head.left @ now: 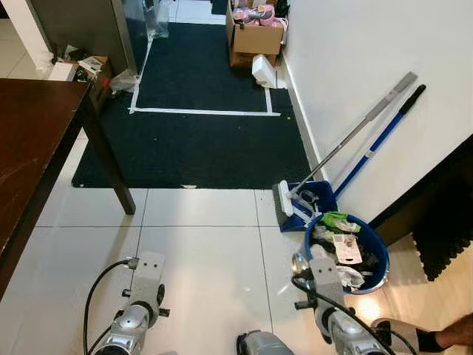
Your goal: Setting the table
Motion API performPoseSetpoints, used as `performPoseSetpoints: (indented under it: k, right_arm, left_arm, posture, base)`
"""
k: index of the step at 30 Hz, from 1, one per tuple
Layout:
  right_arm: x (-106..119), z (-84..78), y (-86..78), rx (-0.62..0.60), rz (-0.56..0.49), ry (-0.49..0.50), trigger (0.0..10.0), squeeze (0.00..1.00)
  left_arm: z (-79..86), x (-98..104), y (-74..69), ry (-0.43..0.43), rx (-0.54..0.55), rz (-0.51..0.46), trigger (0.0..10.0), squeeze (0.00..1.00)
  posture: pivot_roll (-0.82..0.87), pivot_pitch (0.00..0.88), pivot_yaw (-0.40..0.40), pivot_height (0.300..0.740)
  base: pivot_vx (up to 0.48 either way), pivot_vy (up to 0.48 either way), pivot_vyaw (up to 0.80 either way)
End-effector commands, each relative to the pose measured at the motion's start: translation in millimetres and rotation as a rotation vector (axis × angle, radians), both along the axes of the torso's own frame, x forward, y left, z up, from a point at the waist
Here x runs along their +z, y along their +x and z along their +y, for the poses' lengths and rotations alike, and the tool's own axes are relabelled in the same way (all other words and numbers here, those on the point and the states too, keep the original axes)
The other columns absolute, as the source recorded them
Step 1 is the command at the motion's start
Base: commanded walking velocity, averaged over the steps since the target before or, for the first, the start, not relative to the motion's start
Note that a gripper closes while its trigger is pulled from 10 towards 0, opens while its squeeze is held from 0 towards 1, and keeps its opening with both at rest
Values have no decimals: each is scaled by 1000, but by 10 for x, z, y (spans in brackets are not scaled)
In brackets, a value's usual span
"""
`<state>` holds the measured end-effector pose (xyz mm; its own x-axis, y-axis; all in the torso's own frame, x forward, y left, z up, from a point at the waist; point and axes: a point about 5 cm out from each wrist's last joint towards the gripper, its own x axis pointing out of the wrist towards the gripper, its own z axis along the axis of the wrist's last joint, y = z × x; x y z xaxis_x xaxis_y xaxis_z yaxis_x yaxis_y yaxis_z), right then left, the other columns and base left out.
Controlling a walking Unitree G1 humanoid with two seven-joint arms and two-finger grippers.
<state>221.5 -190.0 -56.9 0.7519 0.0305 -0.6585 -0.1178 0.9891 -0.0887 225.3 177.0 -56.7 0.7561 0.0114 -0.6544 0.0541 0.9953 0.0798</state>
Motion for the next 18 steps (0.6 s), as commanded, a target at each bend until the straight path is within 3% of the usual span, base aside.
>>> performPoseSetpoints:
  k: [1, 10, 18]
  right_arm:
    - [-3, -20, -19, -32, -12, 17, 10000, 0]
    - [45, 27, 21, -39, -83, 47, 10000, 0]
    - [19, 35, -19, -42, -75, 44, 10000, 0]
  left_arm:
    - [-18, 1, -2, -24, 19, -11, 10000, 0]
    - [-74, 90, 76, -32, -4, -109, 10000, 0]
    - [-66, 58, 35, -24, -12, -84, 10000, 0]
  posture:
    - [29, 63, -41, 740]
    - [56, 59, -37, 740]
    - [50, 68, -40, 740]
  base:
    - [0, 0, 0]
    - [0, 0, 0]
    - [0, 0, 0]
